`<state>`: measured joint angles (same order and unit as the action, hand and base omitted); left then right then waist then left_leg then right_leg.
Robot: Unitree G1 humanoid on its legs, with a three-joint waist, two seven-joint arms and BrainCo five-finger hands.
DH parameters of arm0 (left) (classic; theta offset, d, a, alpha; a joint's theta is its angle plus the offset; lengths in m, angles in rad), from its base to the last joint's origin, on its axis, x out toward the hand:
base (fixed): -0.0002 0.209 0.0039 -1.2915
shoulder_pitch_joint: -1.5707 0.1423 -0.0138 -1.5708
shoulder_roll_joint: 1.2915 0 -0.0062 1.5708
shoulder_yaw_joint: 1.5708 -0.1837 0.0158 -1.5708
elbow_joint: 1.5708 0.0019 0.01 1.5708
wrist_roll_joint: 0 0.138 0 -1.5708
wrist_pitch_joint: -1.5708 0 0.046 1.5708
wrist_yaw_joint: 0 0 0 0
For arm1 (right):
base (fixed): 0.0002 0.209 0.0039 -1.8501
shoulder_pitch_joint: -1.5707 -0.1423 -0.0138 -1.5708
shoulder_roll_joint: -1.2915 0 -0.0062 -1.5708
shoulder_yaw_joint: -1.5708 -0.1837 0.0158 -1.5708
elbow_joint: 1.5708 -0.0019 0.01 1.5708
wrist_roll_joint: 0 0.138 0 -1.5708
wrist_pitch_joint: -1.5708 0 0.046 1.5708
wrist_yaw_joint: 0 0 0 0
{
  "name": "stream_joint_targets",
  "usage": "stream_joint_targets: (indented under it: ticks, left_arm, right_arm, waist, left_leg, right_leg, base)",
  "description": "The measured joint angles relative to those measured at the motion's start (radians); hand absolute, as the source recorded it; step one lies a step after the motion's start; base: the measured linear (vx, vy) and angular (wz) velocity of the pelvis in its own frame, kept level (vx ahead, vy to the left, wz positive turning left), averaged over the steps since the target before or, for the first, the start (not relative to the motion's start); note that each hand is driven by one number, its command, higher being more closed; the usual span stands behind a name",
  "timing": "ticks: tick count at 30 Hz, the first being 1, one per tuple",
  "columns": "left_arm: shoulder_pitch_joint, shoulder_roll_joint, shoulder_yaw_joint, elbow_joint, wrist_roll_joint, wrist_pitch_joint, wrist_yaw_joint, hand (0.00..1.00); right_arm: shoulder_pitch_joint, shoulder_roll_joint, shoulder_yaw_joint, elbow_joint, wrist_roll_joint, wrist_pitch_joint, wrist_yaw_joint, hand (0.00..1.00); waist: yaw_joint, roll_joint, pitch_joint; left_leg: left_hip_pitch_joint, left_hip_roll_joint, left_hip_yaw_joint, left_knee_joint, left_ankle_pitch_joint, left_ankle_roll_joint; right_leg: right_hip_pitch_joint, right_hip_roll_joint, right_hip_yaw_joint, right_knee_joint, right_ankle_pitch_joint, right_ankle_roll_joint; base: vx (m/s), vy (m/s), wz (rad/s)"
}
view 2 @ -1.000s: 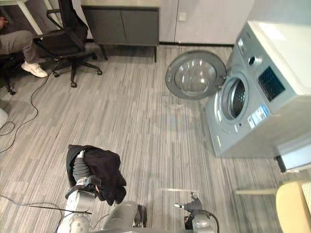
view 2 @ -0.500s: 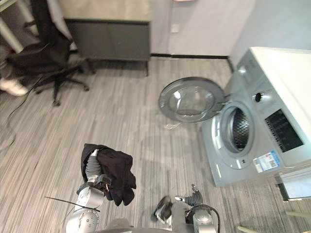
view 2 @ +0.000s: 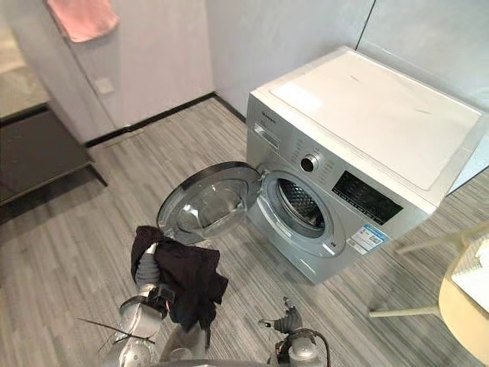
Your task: Pick up the laundry basket with both hands and put the clothes into the washing machine.
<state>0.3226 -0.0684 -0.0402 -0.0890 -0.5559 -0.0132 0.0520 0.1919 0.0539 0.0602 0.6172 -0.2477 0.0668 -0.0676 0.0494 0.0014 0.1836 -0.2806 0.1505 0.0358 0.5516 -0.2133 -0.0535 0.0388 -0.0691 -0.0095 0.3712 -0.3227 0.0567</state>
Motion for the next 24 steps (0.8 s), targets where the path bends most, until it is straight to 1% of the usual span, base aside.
stream_joint_targets:
  ticks: [1,2,3,4,5,6,7,8,9,11,12,13,14,15,16,17,18,19,20,21,22,23,24]
  left_arm:
    - [0.012,0.001,0.002,0.007,0.001,0.000,-0.005,1.00]
    - [0.025,0.002,0.002,0.016,0.004,0.004,-0.007,1.00]
    - [0.030,0.002,0.000,0.019,0.009,0.005,-0.008,1.00]
    - [0.031,0.006,-0.003,0.024,0.010,0.005,-0.008,1.00]
    - [0.021,0.023,-0.016,0.035,0.009,0.004,-0.009,1.00]
    - [0.010,0.036,-0.027,0.052,0.009,0.002,-0.010,1.00]
    - [-0.015,0.059,-0.046,0.089,0.009,0.004,-0.010,1.00]
    - [-0.034,0.070,-0.055,0.120,0.009,0.006,-0.010,1.00]
    - [-0.064,0.087,-0.080,0.168,0.008,0.007,-0.009,1.00]
    - [-0.080,0.090,-0.084,0.197,0.006,0.009,-0.008,1.00]
    - [-0.089,0.093,-0.083,0.224,0.002,0.009,-0.006,1.00]
    - [-0.091,0.093,-0.081,0.236,-0.001,0.008,-0.005,1.00]
    - [-0.099,0.095,-0.076,0.268,-0.002,0.009,-0.002,1.00]
    - [-0.110,0.089,-0.073,0.298,-0.002,0.011,0.001,1.00]
    - [-0.106,0.080,-0.071,0.296,-0.002,0.013,0.005,1.00]
    - [-0.107,0.067,-0.073,0.292,-0.001,0.013,0.009,1.00]
    - [-0.110,0.045,-0.061,0.292,-0.001,0.012,0.018,1.00]
    - [-0.110,0.033,-0.046,0.292,-0.001,0.012,0.019,1.00]
    - [-0.104,0.017,-0.005,0.292,-0.003,0.012,0.027,1.00]
    - [-0.100,0.015,0.035,0.291,-0.004,0.011,0.040,1.00]
    - [-0.099,0.017,0.056,0.291,-0.004,0.009,0.044,1.00]
    - [-0.103,0.023,0.080,0.290,-0.015,0.006,0.053,1.00]
    - [-0.105,0.033,0.090,0.289,-0.022,0.006,0.066,1.00]
  right_arm:
    - [-0.002,0.003,0.011,0.006,0.000,-0.002,0.012,0.00]
    - [-0.003,0.001,0.021,0.011,0.000,-0.007,0.019,0.00]
    - [-0.005,0.002,0.021,0.019,0.000,-0.009,0.023,0.00]
    - [-0.014,0.002,0.023,0.037,-0.001,-0.009,0.027,0.00]
    - [-0.026,0.003,0.027,0.061,-0.002,-0.010,0.028,0.00]
    - [-0.036,0.002,0.028,0.081,-0.004,-0.011,0.028,0.00]
    - [-0.062,0.000,0.027,0.122,-0.014,-0.014,0.028,0.00]
    - [-0.081,-0.003,0.026,0.147,-0.022,-0.013,0.028,0.00]
    - [-0.097,-0.012,0.016,0.165,-0.029,-0.012,0.028,0.00]
    - [-0.116,-0.026,0.012,0.180,-0.032,-0.012,0.028,0.00]
    - [-0.126,-0.038,0.010,0.184,-0.036,-0.006,0.028,0.00]
    - [-0.127,-0.043,0.011,0.184,-0.037,-0.004,0.028,0.00]
    - [-0.129,-0.051,0.014,0.183,-0.038,-0.001,0.030,0.00]
    - [-0.138,-0.068,0.014,0.186,-0.039,0.000,0.030,0.00]
    - [-0.145,-0.081,0.015,0.189,-0.040,0.001,0.031,0.00]
    - [-0.146,-0.103,0.014,0.191,-0.041,0.000,0.030,0.00]
    - [-0.152,-0.125,0.014,0.196,-0.041,0.000,0.031,0.00]
    - [-0.152,-0.133,0.015,0.201,-0.038,0.001,0.033,0.00]
    - [-0.148,-0.134,0.020,0.203,-0.037,0.001,0.034,0.00]
    - [-0.140,-0.134,0.037,0.204,-0.037,0.000,0.034,0.00]
    - [-0.136,-0.131,0.045,0.204,-0.036,-0.001,0.033,0.00]
    - [-0.130,-0.133,0.058,0.205,-0.034,-0.001,0.029,0.00]
    - [-0.128,-0.137,0.058,0.208,-0.027,0.000,0.023,0.00]
  waist:
    - [0.003,-0.001,0.002]
    - [0.014,-0.003,0.001]
    - [0.019,-0.007,-0.001]
    - [0.020,-0.012,-0.006]
    - [0.019,-0.016,-0.011]
    - [0.018,-0.019,-0.012]
    - [0.018,-0.014,-0.010]
    - [0.017,-0.015,-0.011]
    - [0.016,-0.012,-0.010]
    - [0.010,-0.008,-0.008]
    - [0.009,-0.009,-0.008]
    - [0.006,-0.013,-0.009]
    - [-0.008,-0.020,-0.013]
    - [-0.013,-0.014,-0.019]
    - [-0.007,0.000,-0.026]
    - [-0.012,0.017,-0.031]
    - [-0.018,0.025,-0.030]
    - [-0.017,0.029,-0.032]
    - [-0.020,0.032,-0.028]
    - [-0.022,0.026,-0.020]
    - [-0.020,0.014,-0.009]
    - [-0.009,0.004,0.008]
    - [-0.003,-0.001,0.016]
  left_leg:
    - [0.032,0.006,0.056,0.005,-0.029,0.014]
    - [0.074,0.012,0.119,-0.009,-0.047,0.024]
    - [0.095,0.014,0.154,-0.022,-0.051,0.027]
    - [0.123,0.019,0.204,-0.046,-0.054,0.029]
    - [0.133,0.026,0.237,-0.065,-0.055,0.027]
    - [0.133,0.034,0.250,-0.069,-0.057,0.024]
    - [0.132,0.055,0.272,-0.073,-0.064,0.014]
    - [0.130,0.072,0.283,-0.074,-0.073,0.007]
    - [0.128,0.108,0.295,-0.073,-0.083,-0.014]
    - [0.132,0.152,0.294,-0.068,-0.092,-0.044]
    - [0.151,0.194,0.292,-0.062,-0.097,-0.077]
    - [0.161,0.204,0.292,-0.061,-0.098,-0.096]
    - [0.182,0.217,0.280,-0.059,-0.089,-0.141]
    - [0.203,0.236,0.248,-0.085,-0.077,-0.159]
    - [0.220,0.243,0.228,-0.119,-0.057,-0.176]
    - [0.245,0.251,0.210,-0.181,-0.013,-0.189]
    - [0.267,0.269,0.212,-0.208,0.026,-0.186]
    - [0.273,0.286,0.209,-0.199,0.045,-0.178]
    - [0.270,0.324,0.187,-0.128,0.094,-0.108]
    - [0.217,0.367,0.135,0.019,0.178,0.017]
    - [0.177,0.382,0.096,0.109,0.224,0.071]
    - [0.089,0.389,0.016,0.307,0.165,0.042]
    - [0.005,0.364,-0.028,0.425,0.102,0.009]
  right_leg:
    - [-0.019,-0.020,0.008,0.049,0.003,0.007]
    - [-0.049,-0.050,-0.020,0.103,0.015,0.028]
    - [-0.067,-0.070,-0.043,0.123,0.021,0.037]
    - [-0.087,-0.112,-0.124,0.136,0.034,0.046]
    - [-0.100,-0.138,-0.214,0.127,0.041,0.035]
    - [-0.106,-0.144,-0.247,0.121,0.044,0.031]
    - [-0.128,-0.147,-0.286,0.119,0.037,0.018]
    - [-0.149,-0.157,-0.306,0.120,0.034,0.013]
    - [-0.191,-0.180,-0.320,0.118,0.034,0.013]
    - [-0.239,-0.201,-0.314,0.112,0.040,0.023]
    - [-0.285,-0.220,-0.311,0.088,0.074,0.034]
    - [-0.296,-0.227,-0.314,0.067,0.103,0.032]
    - [-0.303,-0.234,-0.314,0.061,0.232,0.057]
    - [-0.301,-0.220,-0.323,0.108,0.204,0.081]
    - [-0.312,-0.208,-0.317,0.142,0.188,0.066]
    - [-0.333,-0.191,-0.322,0.196,0.146,0.054]
    - [-0.339,-0.173,-0.328,0.231,0.113,0.032]
    - [-0.335,-0.159,-0.332,0.242,0.104,0.019]
    - [-0.293,-0.117,-0.345,0.231,0.086,-0.009]
    - [-0.221,-0.069,-0.352,0.181,0.078,-0.022]
    - [-0.175,-0.055,-0.349,0.141,0.075,-0.029]
    - [-0.105,-0.023,-0.351,0.078,0.068,-0.040]
    - [-0.063,-0.006,-0.350,0.038,0.068,-0.041]
  base:
    - [0.13,0.256,-1.23]
    - [0.11,0.233,-1.36]
    - [0.08,0.201,-1.37]
    - [0.05,0.122,-1.19]
    - [0.05,0.072,-1.05]
    - [0.03,-0.024,-0.94]
    - [0.03,-0.062,-0.77]
    - [0.04,-0.134,-0.90]
    - [0.06,-0.155,-0.60]
    - [0.11,-0.210,-0.41]
    - [0.17,-0.284,-0.28]
    - [0.27,-0.413,-0.08]
    - [0.24,-0.332,0.11]
    - [0.26,-0.341,0.01]
    - [0.32,-0.439,-0.06]
    - [0.40,-0.514,-0.14]
    - [0.39,-0.505,-0.08]
    - [0.34,-0.396,-0.26]
    - [0.33,-0.415,-0.29]
    - [0.33,-0.418,-0.28]
    - [0.29,-0.332,-0.28]
    - [0.24,-0.242,-0.34]
    - [0.23,-0.196,-0.32]
